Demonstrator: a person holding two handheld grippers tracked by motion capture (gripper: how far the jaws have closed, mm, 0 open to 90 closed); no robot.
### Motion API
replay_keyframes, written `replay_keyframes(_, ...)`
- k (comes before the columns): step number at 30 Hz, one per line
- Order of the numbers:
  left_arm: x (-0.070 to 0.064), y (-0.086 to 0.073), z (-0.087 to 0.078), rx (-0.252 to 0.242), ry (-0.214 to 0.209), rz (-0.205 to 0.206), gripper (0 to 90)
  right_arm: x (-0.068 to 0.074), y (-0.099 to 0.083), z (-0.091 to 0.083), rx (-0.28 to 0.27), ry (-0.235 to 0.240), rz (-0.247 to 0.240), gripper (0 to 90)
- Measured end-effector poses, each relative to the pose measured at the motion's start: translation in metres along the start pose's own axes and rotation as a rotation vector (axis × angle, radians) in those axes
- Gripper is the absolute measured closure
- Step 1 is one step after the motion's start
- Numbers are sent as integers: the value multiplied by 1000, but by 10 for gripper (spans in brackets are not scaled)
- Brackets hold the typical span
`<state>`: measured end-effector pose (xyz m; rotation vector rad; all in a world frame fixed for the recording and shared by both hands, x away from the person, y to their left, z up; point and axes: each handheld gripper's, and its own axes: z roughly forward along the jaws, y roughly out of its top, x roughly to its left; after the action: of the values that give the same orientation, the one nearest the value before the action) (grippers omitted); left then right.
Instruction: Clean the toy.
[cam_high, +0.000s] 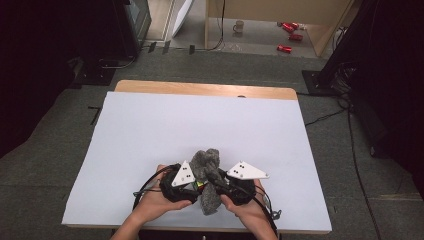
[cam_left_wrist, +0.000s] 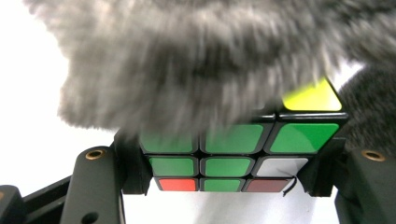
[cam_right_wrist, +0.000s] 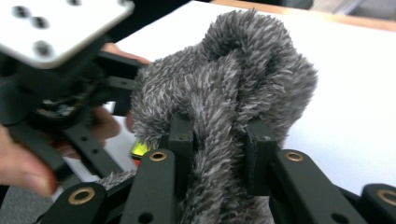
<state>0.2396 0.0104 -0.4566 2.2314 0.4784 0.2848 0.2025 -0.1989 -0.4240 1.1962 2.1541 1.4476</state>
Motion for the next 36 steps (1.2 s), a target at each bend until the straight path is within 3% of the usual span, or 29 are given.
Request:
replay_keyframes(9,-4,3,1,-17,6,3,346,10,3,0,-4,62,18,704)
replay_keyframes(12,-3,3,-1,-28,-1,-6,346,7,3,-1,-12,61,28,705)
replay_keyframes(13,-1,2,-3,-35,-6,-13,346,0,3,-3,-19,30,34,705)
replay_keyframes(14,-1,2,-3,-35,-6,-13,345,0,3,-3,-19,30,34,705)
replay_keyframes(15,0,2,-4,-40,-8,-18,345,-8,3,-6,-24,23,69,706)
replay_keyframes(16,2,2,-4,-43,-9,-23,345,-8,3,-6,-24,23,69,706)
replay_keyframes(17,2,2,-4,-46,-15,-30,346,-11,4,-8,-31,34,90,705)
replay_keyframes(24,-2,3,0,-28,-1,-10,345,4,4,-3,-22,107,68,704)
replay_keyframes(28,-1,3,-2,-29,-1,-10,346,0,4,-2,-23,87,67,704)
replay_keyframes(29,0,2,-3,-31,-2,-14,345,-7,3,-3,-21,38,68,704)
replay_keyframes(32,1,2,-3,-36,-8,-18,346,-16,1,-5,-26,39,111,704)
replay_keyframes(36,0,3,-2,-39,-4,-18,346,-6,4,-5,-26,61,86,701)
